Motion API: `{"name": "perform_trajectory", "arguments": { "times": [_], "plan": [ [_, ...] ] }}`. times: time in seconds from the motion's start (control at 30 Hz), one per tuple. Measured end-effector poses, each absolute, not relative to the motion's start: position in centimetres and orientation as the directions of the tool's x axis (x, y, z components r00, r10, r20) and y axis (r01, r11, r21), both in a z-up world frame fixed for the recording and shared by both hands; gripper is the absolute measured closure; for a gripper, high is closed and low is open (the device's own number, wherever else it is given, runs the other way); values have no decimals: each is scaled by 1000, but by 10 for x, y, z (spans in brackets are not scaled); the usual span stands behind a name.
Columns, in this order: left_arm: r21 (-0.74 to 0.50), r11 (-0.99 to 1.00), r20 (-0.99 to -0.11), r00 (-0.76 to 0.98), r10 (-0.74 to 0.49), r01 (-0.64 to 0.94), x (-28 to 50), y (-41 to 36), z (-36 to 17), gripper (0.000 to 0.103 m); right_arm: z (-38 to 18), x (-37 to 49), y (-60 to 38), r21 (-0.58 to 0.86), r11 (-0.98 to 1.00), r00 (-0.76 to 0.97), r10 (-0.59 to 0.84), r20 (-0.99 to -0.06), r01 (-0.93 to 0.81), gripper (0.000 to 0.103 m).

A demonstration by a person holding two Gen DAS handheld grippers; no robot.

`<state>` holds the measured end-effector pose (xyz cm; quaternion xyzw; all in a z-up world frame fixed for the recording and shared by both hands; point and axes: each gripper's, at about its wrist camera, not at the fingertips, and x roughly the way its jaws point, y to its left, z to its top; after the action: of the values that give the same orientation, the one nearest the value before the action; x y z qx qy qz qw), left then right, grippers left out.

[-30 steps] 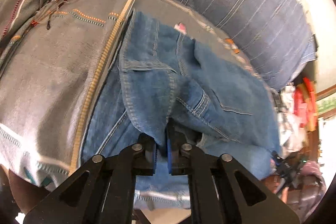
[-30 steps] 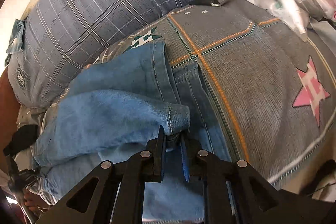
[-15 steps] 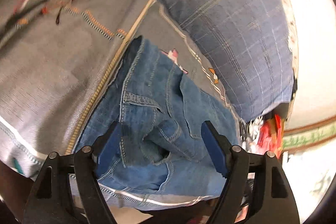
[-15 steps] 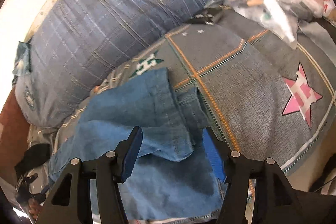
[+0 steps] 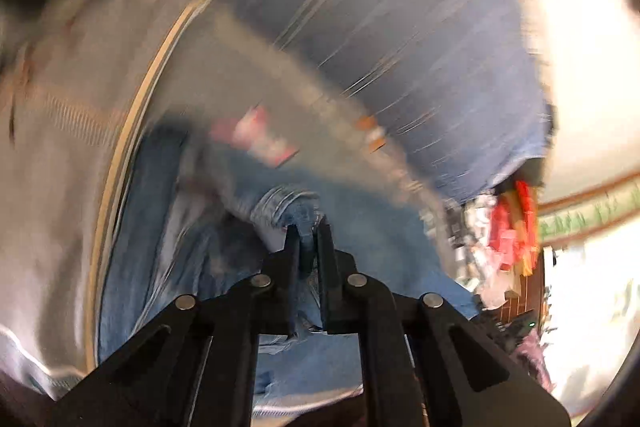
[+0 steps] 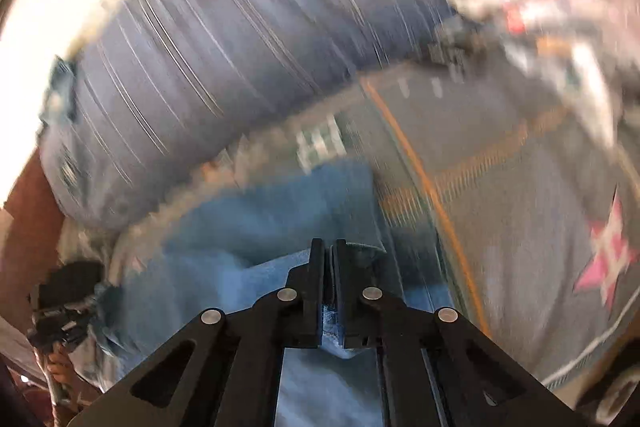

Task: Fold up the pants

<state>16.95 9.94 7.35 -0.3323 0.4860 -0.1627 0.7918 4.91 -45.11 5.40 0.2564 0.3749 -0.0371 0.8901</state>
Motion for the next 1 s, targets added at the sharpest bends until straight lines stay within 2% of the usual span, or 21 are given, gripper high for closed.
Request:
{"name": "perform_trajectory", "arguments": {
  "times": [0.07, 0.13, 0.27, 0.37, 0.43, 0.5, 0.6, 0.7, 0.77, 0.83, 0.9, 1.0],
  "plan": [
    [-654, 754, -615, 539, -575, 58, 154, 98, 115, 98, 87, 36, -450, 451, 867, 780, 128, -612, 211, 100],
    [-627, 769, -595, 562, -575, 122, 139, 98, 128, 97, 106, 16, -443, 417, 891, 802, 113, -587, 180, 100],
    [-600, 777, -617, 508, -601, 190, 92, 100, 98, 97, 88, -29, -432, 305, 926, 770, 25, -638, 222, 100],
    [-572, 812, -716, 413, -562, 113, 71, 100, 38, 97, 48, -51, -437, 286, 910, 705, -9, -709, 300, 100],
    [-549, 836, -776, 368, -512, 6, 73, 107, 2, 97, 16, -59, -448, 298, 881, 645, -10, -764, 367, 100],
    [-596, 798, -770, 343, -538, -85, 80, 123, -17, 97, -4, -60, -459, 332, 851, 617, 11, -787, 407, 100],
    [-690, 713, -700, 361, -616, -123, 83, 139, -9, 95, -11, -60, -463, 337, 839, 607, 10, -794, 427, 96],
    [-692, 717, -683, 403, -609, -90, 75, 142, 12, 84, 1, -60, -461, 315, 845, 611, -17, -791, 432, 90],
    [-731, 675, -643, 430, -634, -99, 64, 143, 21, 48, 11, -66, -461, 309, 843, 623, -39, -781, 440, 80],
    [-789, 605, -581, 456, -674, -112, 53, 137, 23, 33, 16, -74, -464, 326, 831, 639, -45, -768, 450, 70],
    [-796, 593, -577, 448, -682, -122, 51, 125, 18, 33, 16, -78, -467, 345, 818, 645, -42, -763, 461, 69],
    [-773, 604, -623, 413, -664, -193, 66, 111, -7, 33, 9, -80, -470, 401, 786, 643, 6, -766, 471, 69]
  ]
}}
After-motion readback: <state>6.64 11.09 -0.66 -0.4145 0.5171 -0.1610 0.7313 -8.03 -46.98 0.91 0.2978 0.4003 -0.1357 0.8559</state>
